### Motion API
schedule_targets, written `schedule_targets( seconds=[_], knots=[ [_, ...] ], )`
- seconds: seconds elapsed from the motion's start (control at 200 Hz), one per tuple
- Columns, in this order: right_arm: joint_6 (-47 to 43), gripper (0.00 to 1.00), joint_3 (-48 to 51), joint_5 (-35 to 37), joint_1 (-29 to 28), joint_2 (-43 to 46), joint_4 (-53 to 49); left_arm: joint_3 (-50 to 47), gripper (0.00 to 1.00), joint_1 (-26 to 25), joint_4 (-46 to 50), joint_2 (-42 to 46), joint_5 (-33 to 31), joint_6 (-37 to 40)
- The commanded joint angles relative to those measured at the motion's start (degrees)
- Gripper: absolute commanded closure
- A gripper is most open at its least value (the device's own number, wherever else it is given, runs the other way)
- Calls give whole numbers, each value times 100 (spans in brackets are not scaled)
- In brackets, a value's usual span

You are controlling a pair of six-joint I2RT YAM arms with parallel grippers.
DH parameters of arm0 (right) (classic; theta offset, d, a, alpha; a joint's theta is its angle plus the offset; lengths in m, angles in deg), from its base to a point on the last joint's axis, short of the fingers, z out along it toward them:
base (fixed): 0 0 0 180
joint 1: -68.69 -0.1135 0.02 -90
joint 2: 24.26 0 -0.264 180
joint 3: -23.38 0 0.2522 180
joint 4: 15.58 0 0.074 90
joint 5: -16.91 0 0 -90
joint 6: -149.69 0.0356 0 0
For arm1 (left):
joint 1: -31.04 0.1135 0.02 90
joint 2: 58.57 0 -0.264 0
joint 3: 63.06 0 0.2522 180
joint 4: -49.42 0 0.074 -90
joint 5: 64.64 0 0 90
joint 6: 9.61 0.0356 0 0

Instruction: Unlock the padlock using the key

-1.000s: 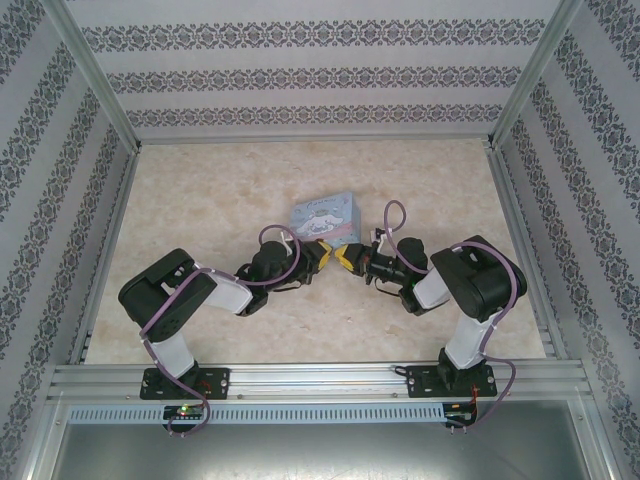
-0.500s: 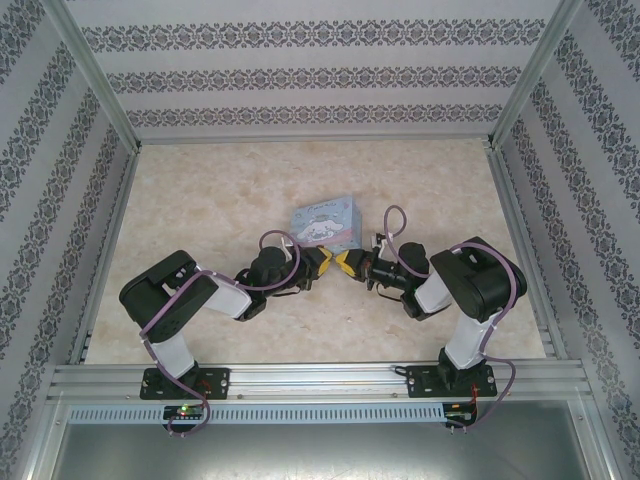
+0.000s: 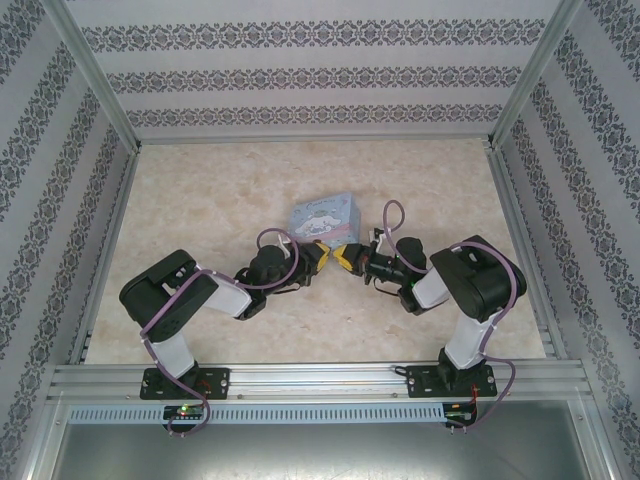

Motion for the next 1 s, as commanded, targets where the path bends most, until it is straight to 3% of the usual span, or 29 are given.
schedule_targets(
  seconds=[0.0, 0.43, 0.62, 0.764, 0.994],
  knots=[
    [6, 100, -396, 223, 5, -137, 202, 222, 100, -331, -794, 5, 1189, 55],
    [-206, 100, -897, -532, 152, -196, -39, 200, 100, -339, -453, 160, 1708, 604],
    [-621, 100, -774, -342, 169, -82, -562, 217, 100, -339, -339, 184, 1883, 681],
    [154, 100, -480, 212, 167, -347, 193, 187, 100, -339, -375, 181, 1846, 620],
    [1198, 100, -594, 654, 21, -331, 202, 114, 100, -339, -408, 293, 1747, 644]
  ],
)
